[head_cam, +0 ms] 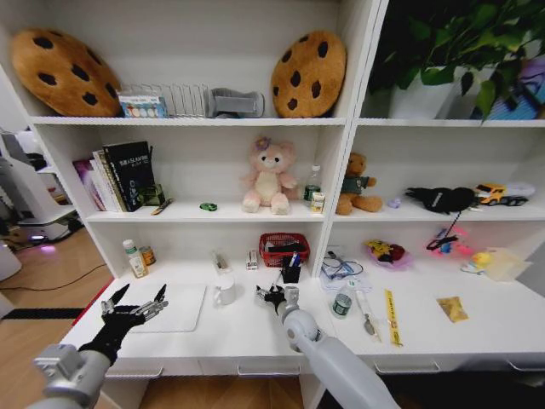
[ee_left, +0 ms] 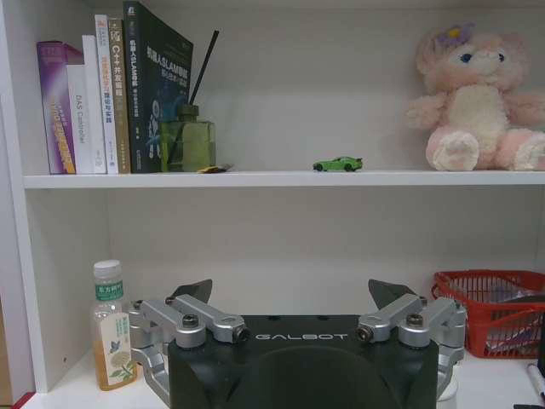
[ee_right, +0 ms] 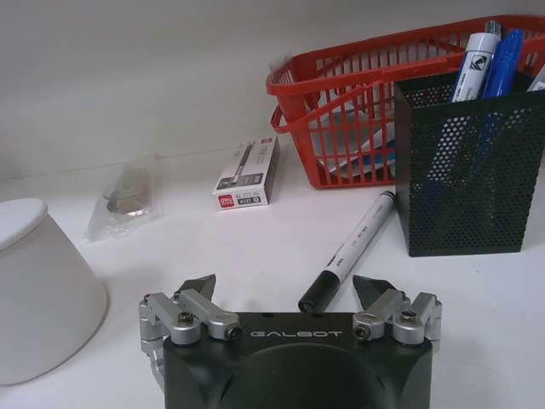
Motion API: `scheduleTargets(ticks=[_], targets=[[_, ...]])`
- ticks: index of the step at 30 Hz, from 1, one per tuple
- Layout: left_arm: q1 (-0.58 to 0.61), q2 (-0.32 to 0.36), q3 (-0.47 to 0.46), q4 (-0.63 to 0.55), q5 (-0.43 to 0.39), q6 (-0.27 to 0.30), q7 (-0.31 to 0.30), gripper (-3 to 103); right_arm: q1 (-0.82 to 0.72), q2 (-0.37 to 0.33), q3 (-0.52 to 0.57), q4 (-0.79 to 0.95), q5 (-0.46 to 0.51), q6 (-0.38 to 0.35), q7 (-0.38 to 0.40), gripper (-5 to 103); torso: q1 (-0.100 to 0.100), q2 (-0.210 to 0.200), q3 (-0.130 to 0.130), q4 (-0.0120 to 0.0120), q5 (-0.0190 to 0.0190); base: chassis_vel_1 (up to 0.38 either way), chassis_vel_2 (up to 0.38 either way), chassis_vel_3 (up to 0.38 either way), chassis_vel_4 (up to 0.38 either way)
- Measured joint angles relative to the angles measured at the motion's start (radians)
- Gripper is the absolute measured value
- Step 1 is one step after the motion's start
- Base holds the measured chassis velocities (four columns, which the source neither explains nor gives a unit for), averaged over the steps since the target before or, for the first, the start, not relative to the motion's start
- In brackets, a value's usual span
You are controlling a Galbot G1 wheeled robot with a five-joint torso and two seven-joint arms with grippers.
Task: Organize the objects on the table.
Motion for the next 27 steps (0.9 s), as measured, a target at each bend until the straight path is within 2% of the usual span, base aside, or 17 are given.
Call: scheduleTargets(ticks=[10, 12, 13, 16, 17, 19, 20, 22, 24, 25, 26, 27], targets=[[0.000, 0.000, 0.000, 0.000, 0.000, 0.000, 0.000, 100, -0.004, -0.004, 0.002, -0.004, 0.001, -0.005, 0.021, 84, 0.000, 0.000, 0.000, -0.0001, -0.0001, 0.000, 0.000, 0.000, 0.000], [0.000, 0.000, 0.000, 0.000, 0.000, 0.000, 0.000, 100, -0.003, -0.003, 0.002, -0.010, 0.001, -0.005, 0.021, 76, 0.000, 0.000, 0.000, -0.0002, -0.0001, 0.000, 0.000, 0.000, 0.000], [0.000, 0.000, 0.000, 0.000, 0.000, 0.000, 0.000, 100, -0.003, -0.003, 0.002, -0.010, 0.001, -0.005, 0.021, 76, 0.000, 0.000, 0.000, -0.0002, -0.0001, 0.000, 0.000, 0.000, 0.000], [0.000, 0.000, 0.000, 0.000, 0.000, 0.000, 0.000, 100, 0.007, 0.005, -0.003, -0.026, 0.000, -0.004, 0.020, 59, 0.000, 0.000, 0.000, -0.0002, -0.0001, 0.000, 0.000, 0.000, 0.000], [0.000, 0.000, 0.000, 0.000, 0.000, 0.000, 0.000, 100, 0.007, 0.005, -0.003, -0.026, 0.000, -0.004, 0.020, 59, 0.000, 0.000, 0.000, -0.0002, -0.0001, 0.000, 0.000, 0.000, 0.000], [0.000, 0.000, 0.000, 0.000, 0.000, 0.000, 0.000, 100, 0.015, 0.010, -0.008, -0.037, -0.001, -0.003, 0.020, 48, 0.000, 0.000, 0.000, -0.0002, -0.0001, 0.000, 0.000, 0.000, 0.000], [0.000, 0.000, 0.000, 0.000, 0.000, 0.000, 0.000, 100, 0.015, 0.010, -0.008, -0.037, -0.001, -0.003, 0.020, 48, 0.000, 0.000, 0.000, -0.0002, -0.0001, 0.000, 0.000, 0.000, 0.000], [0.000, 0.000, 0.000, 0.000, 0.000, 0.000, 0.000, 100, 0.019, 0.010, -0.010, -0.040, 0.000, -0.004, 0.020, 37, 0.000, 0.000, 0.000, -0.0001, 0.0000, 0.000, 0.000, 0.000, 0.000], [0.000, 0.000, 0.000, 0.000, 0.000, 0.000, 0.000, 100, 0.019, 0.009, -0.011, -0.040, 0.001, -0.003, 0.020, 37, 0.000, 0.000, 0.000, -0.0001, 0.0000, 0.000, 0.000, 0.000, 0.000], [0.000, 0.000, 0.000, 0.000, 0.000, 0.000, 0.000, 100, 0.019, 0.007, -0.011, -0.040, 0.002, -0.004, 0.020, 32, 0.000, 0.000, 0.000, -0.0001, 0.0000, 0.000, 0.000, 0.000, 0.000], [0.000, 0.000, 0.000, 0.000, 0.000, 0.000, 0.000, 100, 0.018, 0.004, -0.010, -0.038, 0.003, -0.004, 0.021, 21, 0.000, 0.000, 0.000, -0.0001, 0.0000, 0.000, 0.000, 0.000, 0.000], [0.000, 0.000, 0.000, 0.000, 0.000, 0.000, 0.000, 100, 0.018, 0.004, -0.010, -0.038, 0.003, -0.004, 0.021, 21, 0.000, 0.000, 0.000, -0.0001, 0.0000, 0.000, 0.000, 0.000, 0.000]])
